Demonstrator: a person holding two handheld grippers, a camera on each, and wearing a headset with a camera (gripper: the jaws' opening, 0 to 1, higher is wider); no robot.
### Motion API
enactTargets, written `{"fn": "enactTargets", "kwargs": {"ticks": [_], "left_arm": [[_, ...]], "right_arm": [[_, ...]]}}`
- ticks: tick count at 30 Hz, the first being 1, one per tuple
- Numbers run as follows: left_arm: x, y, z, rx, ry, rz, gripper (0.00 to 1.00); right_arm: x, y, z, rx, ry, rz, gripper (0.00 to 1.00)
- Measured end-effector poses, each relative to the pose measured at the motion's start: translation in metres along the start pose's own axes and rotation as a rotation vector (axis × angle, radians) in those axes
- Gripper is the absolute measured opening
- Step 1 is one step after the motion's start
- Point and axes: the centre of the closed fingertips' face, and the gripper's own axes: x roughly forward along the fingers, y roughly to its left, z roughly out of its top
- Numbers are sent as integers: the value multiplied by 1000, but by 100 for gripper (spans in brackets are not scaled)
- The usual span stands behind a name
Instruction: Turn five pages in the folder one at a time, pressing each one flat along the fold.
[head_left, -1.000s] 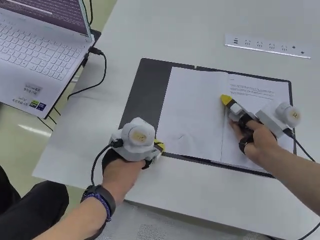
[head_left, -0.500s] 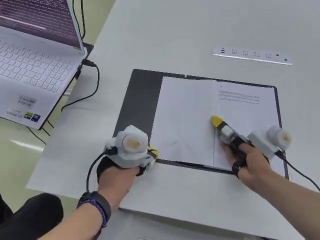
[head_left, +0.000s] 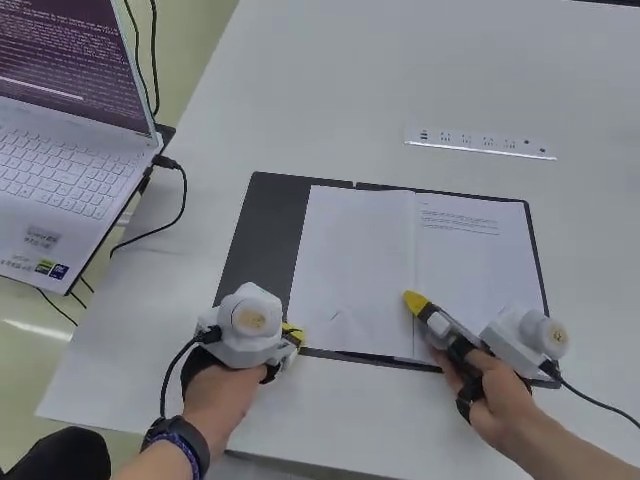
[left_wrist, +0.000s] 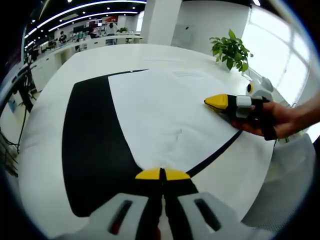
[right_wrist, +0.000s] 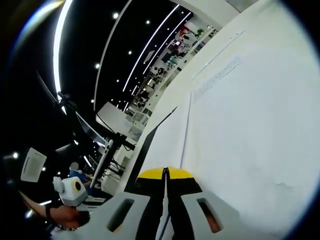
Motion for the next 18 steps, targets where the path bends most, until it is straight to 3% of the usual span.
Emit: {"fn": "enactTargets", "kwargs": {"ticks": [13, 18], "left_arm": [[-1, -1, 1, -20, -11, 1, 0], [-1, -1, 1, -27, -26, 10, 0]], "right_arm": [[-19, -3, -20, -18, 30, -5, 0], [-29, -2, -29, 19, 16, -25, 0]]}}
